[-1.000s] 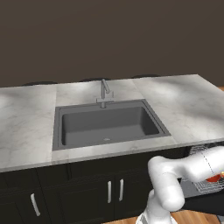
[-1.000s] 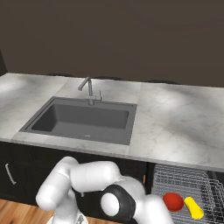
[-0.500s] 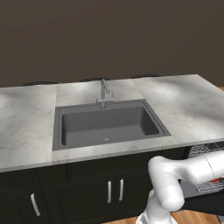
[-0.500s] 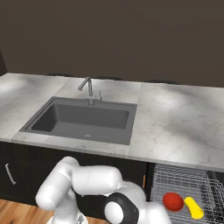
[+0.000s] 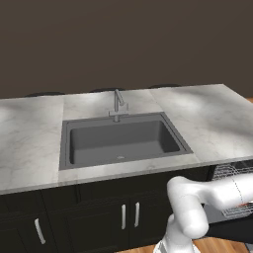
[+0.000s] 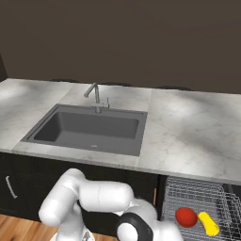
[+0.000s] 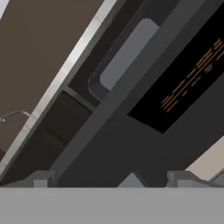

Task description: Pick up the cup and bowl from the counter, place them in the dishwasher, and close the dishwasher door.

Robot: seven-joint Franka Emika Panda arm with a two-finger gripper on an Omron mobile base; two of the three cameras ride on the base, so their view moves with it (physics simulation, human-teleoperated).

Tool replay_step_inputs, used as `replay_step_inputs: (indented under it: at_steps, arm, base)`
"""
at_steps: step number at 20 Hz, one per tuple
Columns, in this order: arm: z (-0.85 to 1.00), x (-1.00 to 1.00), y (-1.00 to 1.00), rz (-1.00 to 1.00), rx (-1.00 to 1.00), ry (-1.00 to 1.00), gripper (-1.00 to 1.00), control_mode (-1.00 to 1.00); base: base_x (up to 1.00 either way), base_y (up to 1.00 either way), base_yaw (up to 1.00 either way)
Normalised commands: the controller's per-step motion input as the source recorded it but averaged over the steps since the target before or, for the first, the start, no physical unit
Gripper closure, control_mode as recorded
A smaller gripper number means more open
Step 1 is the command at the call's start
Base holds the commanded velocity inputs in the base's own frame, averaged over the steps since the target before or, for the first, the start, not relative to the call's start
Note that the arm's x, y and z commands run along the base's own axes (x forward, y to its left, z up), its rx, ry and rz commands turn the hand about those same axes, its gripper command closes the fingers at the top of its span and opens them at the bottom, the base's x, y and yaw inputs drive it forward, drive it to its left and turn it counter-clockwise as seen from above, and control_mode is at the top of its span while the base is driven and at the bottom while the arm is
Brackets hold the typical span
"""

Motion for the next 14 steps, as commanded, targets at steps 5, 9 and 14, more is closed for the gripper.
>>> replay_step_inputs:
  at_steps: [5, 9, 14]
  arm:
    - [-0.35, 0.18, -0.15, -0.02, 0.0, 0.0, -1.0, -1.0]
    - [-0.16, 0.32, -0.24, -0.04, 0.0, 0.0, -1.0, -1.0]
    - [-0.05, 0.45, -0.26, -0.04, 0.0, 0.0, -1.0, -1.0]
  base:
    - [0.0, 0.0, 0.0]
    - [0.0, 0.0, 0.0]
    - [0.0, 0.0, 0.0]
